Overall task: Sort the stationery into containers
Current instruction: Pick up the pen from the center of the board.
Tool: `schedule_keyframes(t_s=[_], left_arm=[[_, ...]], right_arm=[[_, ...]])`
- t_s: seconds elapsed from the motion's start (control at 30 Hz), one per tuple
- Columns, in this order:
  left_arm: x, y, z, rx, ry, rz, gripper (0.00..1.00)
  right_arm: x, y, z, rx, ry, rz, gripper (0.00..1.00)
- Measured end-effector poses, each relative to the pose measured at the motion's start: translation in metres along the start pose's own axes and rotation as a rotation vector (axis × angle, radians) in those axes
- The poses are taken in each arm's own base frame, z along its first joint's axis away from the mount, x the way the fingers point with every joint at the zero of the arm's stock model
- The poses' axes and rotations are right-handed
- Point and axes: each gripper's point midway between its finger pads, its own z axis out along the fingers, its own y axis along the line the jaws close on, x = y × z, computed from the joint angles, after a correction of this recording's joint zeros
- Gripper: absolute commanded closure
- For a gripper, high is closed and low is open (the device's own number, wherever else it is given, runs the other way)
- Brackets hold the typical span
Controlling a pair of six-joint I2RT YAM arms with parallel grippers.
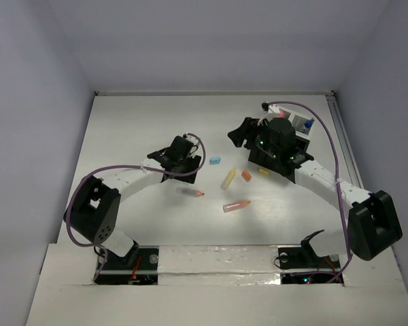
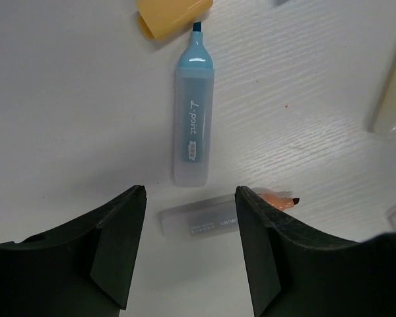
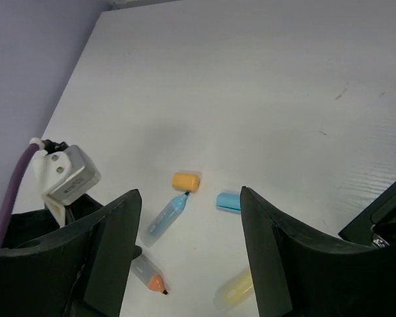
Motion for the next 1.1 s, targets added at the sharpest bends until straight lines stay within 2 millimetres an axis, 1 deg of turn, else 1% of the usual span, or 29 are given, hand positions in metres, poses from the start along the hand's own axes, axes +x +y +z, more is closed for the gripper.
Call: schedule_keyframes(t_s=[0.07, 0.2, 0.4, 0.53, 0.8, 0.87, 0.97, 1.0, 1.1], left_arm=[[-0.003, 0.000, 0.003, -0.010, 0.001, 0.004, 0.47], [-0.007, 0.000, 0.010, -0.028, 0.010, 0.017, 0.49], [0.001, 0.004, 0.020, -0.056, 0.042, 0.028, 0.52], [0.003, 0.005, 0.023, -0.062, 0.052, 0.033, 0.56], [0.011, 0.006, 0.034, -0.066, 0.090, 0.044, 0.62], [0.013, 0.006, 0.036, -0.063, 0.095, 0.047, 0.65], [0.014, 0.006, 0.038, -0.061, 0.103, 0.050, 0.80], [0.013, 0.005, 0.038, -0.056, 0.101, 0.052, 0.87], [0.013, 0.003, 0.038, -0.050, 0.102, 0.053, 0.94]], right_arm=[[0.001, 0.006, 0.001, -0.017, -0.002, -0.002, 0.36], [0.004, 0.010, 0.003, -0.029, 0.001, -0.001, 0.37], [0.007, 0.010, 0.006, -0.029, 0.007, 0.002, 0.38], [0.006, 0.012, 0.007, -0.037, 0.002, 0.009, 0.38], [0.006, 0.019, 0.007, -0.062, 0.002, 0.017, 0.37], [0.007, 0.020, 0.007, -0.065, 0.004, 0.017, 0.37], [0.007, 0.021, 0.007, -0.067, 0.005, 0.020, 0.37], [0.007, 0.021, 0.007, -0.067, 0.005, 0.020, 0.37], [0.007, 0.021, 0.007, -0.067, 0.005, 0.020, 0.37]])
